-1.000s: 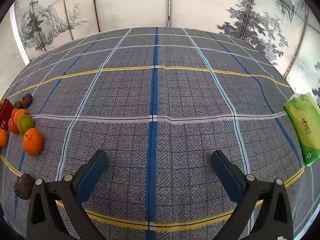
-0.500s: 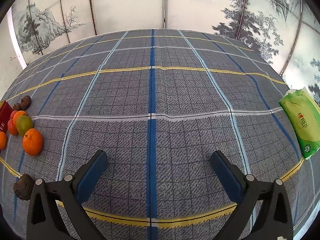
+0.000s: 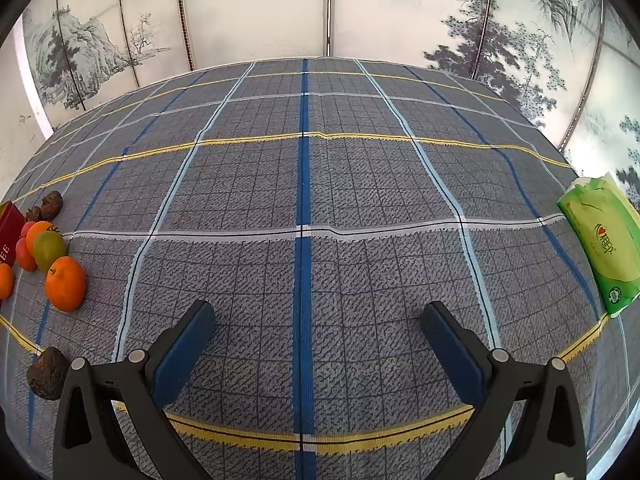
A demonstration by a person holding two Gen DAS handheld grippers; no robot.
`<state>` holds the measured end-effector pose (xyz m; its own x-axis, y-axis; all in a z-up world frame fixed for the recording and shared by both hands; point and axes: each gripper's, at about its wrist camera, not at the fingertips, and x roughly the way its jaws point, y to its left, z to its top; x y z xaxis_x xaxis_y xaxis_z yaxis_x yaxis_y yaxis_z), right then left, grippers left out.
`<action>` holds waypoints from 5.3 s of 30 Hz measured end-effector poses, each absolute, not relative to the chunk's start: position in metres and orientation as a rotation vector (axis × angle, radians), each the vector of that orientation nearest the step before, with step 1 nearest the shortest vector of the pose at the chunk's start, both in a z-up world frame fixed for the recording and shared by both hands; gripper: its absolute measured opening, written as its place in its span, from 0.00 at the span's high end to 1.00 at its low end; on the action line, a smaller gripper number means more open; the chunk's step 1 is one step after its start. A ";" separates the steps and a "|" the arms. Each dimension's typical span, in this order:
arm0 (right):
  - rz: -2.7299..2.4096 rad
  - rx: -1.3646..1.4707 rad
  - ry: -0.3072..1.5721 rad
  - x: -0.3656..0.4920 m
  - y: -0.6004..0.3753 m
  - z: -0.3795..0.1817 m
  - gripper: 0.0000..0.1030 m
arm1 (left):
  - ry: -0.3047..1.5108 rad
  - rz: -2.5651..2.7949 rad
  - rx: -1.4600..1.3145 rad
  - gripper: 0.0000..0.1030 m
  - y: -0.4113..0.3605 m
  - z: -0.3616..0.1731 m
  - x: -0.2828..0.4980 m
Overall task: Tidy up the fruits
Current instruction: 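Carry the green lime in the left gripper over the tin and release it, then grasp the brown kiwi with the right gripper and drop it into the tin, then grasp the orange with the right gripper while the left gripper grasps a red tomato, then carry the red tomato in the left gripper over the tin and release it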
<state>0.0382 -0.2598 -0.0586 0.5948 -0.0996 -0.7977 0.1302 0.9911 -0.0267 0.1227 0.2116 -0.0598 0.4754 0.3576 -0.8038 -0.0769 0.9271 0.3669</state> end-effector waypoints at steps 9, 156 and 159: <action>0.140 0.052 0.757 -0.009 -0.231 -0.018 0.01 | 0.893 0.246 0.193 0.33 0.208 -0.016 0.083; 0.189 0.015 0.852 0.021 -0.244 -0.049 0.65 | 1.066 -0.266 0.190 0.69 0.012 -0.038 0.062; 0.184 0.008 0.853 0.021 -0.243 -0.050 0.65 | 0.999 -0.226 0.176 0.69 0.018 -0.018 0.031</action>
<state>0.0209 -0.2427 -0.0496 0.6425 0.1645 -0.7484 -0.1581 0.9841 0.0806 0.0315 0.0182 -0.0177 0.5207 -0.1070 -0.8470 0.2676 0.9626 0.0429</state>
